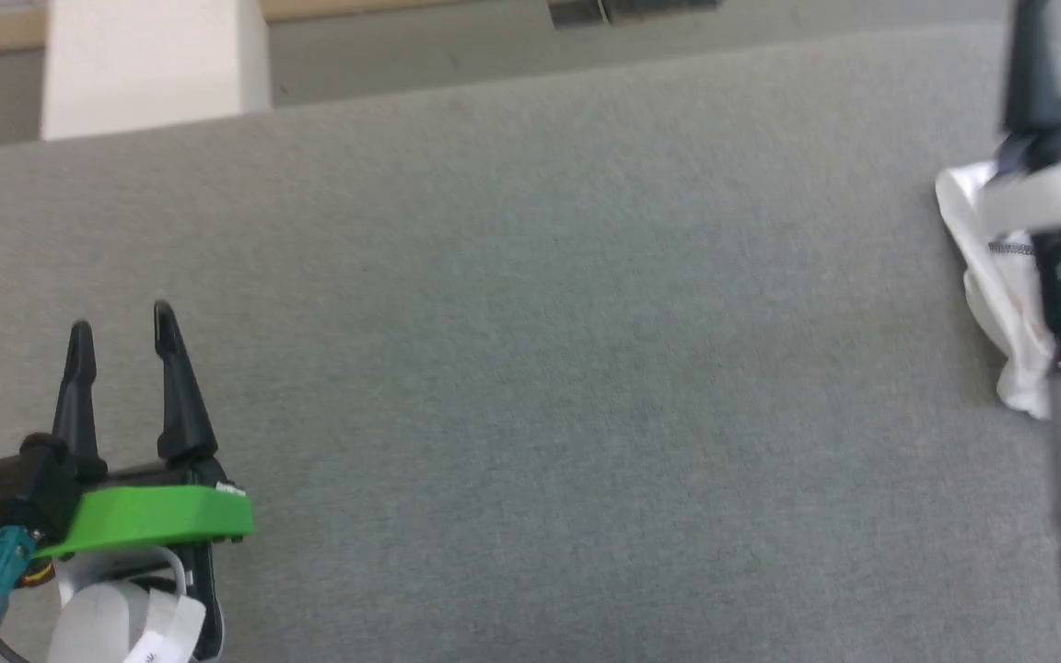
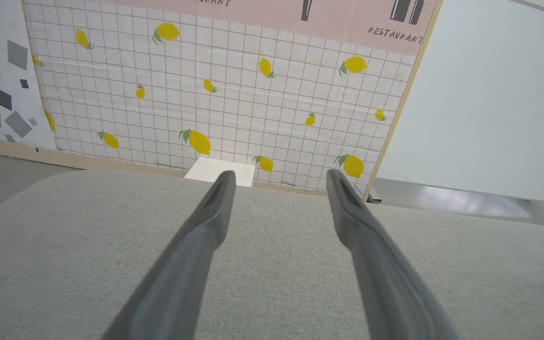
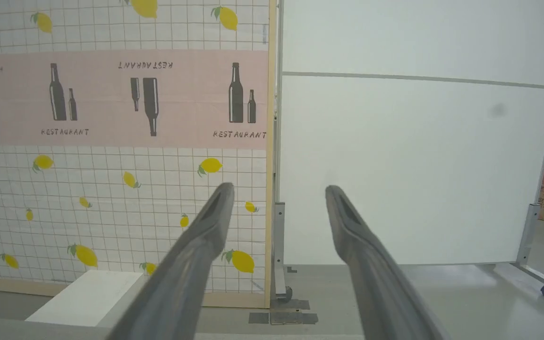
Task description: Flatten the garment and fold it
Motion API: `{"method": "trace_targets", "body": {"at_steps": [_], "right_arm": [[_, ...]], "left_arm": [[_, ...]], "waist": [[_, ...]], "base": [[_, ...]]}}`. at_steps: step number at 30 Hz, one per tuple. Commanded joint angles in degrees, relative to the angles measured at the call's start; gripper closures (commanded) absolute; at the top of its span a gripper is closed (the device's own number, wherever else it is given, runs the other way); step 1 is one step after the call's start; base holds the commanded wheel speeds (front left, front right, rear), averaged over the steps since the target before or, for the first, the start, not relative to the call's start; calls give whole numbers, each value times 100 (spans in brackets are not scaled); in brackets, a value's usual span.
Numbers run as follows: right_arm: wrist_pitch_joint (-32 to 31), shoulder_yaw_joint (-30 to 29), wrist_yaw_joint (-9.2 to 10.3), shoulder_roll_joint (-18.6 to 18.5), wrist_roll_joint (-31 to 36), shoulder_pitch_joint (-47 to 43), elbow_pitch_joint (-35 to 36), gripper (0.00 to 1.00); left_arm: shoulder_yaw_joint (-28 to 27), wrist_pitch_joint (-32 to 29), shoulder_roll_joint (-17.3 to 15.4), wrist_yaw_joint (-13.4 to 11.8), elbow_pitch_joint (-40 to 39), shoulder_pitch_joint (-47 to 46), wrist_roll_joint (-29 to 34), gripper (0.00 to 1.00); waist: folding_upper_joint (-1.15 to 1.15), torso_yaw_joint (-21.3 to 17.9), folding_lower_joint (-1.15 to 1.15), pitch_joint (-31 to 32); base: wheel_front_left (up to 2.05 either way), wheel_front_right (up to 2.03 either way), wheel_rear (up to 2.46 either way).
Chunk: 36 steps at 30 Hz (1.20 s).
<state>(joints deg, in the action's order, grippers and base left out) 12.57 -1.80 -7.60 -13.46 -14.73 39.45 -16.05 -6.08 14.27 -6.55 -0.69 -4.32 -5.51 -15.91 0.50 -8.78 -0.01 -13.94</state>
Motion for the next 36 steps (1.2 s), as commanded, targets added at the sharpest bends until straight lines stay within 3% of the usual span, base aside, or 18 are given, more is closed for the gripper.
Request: {"method": "trace_targets", "body": {"at_steps": [1, 5, 9, 22, 36], "right_arm": [[18, -85, 11, 248, 154, -305, 147, 0], [18, -292, 11, 833, 455, -1049, 556, 0], [67, -419, 11, 1016, 632, -1755, 719, 0], [171, -166, 11, 1057, 482, -3322, 558, 0], [159, -108, 11, 1058, 722, -3850, 596, 0]], "left_arm": [[-15, 8, 30, -63, 67, 77, -3, 0], [36, -78, 66, -173, 204, 160, 38, 0], [190, -158, 89, -185, 373, 156, 95, 0], [643, -223, -4, -33, 859, 317, 329, 0], [1027, -218, 30, 58, 1378, 464, 405, 0]], "waist": [[-49, 480, 1, 687], [-49, 659, 1, 931], [-49, 844, 1, 1160], [-49, 1038, 1, 1577], [-49, 939, 1, 1652]], "base": [[0, 0, 0], [0, 0, 0], [0, 0, 0], [0, 0, 0], [0, 0, 0]]}}
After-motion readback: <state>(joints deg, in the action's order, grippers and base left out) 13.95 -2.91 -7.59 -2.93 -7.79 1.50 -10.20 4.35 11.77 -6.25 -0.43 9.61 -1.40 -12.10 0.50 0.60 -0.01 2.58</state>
